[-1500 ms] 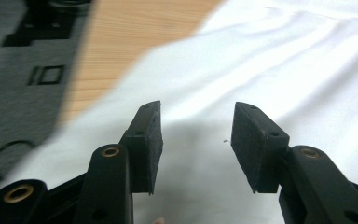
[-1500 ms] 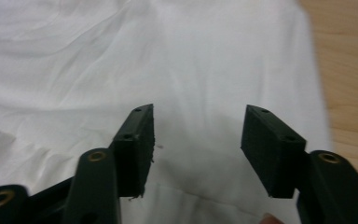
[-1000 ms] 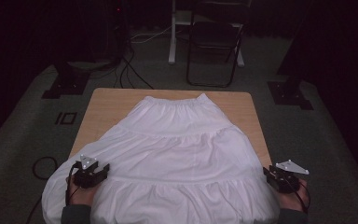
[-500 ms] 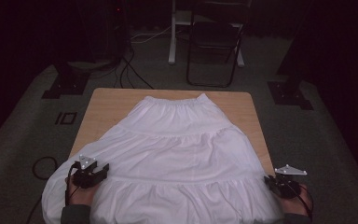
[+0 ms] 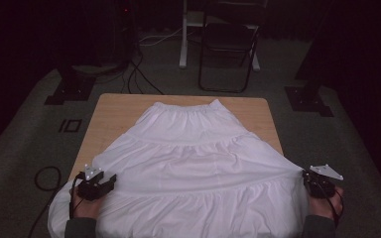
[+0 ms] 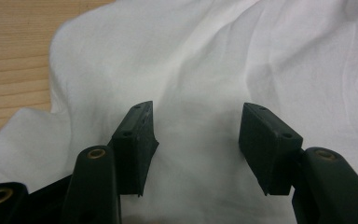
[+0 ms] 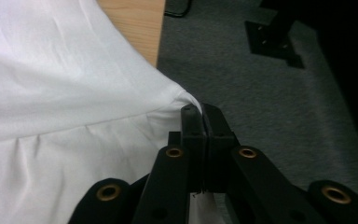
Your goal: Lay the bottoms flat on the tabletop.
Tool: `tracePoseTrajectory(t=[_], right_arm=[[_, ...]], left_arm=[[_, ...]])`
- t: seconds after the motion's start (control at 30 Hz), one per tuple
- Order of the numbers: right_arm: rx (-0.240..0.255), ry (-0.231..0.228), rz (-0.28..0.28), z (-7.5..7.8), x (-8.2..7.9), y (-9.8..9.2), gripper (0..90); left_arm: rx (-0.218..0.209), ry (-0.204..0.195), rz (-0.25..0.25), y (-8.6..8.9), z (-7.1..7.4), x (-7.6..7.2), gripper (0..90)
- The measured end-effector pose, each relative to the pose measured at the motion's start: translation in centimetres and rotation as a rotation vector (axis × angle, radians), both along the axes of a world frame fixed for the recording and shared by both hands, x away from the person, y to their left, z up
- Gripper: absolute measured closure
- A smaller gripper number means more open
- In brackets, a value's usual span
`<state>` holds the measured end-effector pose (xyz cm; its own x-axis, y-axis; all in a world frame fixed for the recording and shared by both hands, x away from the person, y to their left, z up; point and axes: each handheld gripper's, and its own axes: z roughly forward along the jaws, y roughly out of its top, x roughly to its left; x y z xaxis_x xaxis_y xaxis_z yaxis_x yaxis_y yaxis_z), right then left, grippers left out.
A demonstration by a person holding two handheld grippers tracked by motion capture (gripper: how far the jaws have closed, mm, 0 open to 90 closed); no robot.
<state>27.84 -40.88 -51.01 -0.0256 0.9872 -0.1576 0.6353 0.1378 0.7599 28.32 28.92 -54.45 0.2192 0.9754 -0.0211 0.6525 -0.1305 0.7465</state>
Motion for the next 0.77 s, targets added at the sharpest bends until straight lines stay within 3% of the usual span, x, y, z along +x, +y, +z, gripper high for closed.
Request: tracePoseTrajectory(t=[0.1,0.2,0.3,0.53,0.77], right_arm=[[0.072,0.013,0.014,-0.5,-0.2,0.1,59.9],[0.215,-0.043,0.052,-0.5,-0.9,0.0,49.0],[0.276,-0.083,0.094,-0.5,-1.4,0.7,44.7],[0.257,-0.074,0.174,-1.4,-1.1,3.0,41.7],[0.241,-0.061,0.195,-1.8,-1.0,3.3,41.7]], left_arm=[[-0.005,-0.006,0.012,0.2,0.0,-0.1,45.2],[-0.019,-0.025,0.030,0.6,0.2,-0.2,45.3],[-0.023,-0.040,0.042,0.8,0.4,-0.3,45.3],[-0.007,-0.034,0.043,0.8,0.2,-0.1,45.3],[-0.002,-0.026,0.045,0.8,0.1,0.0,45.4]])
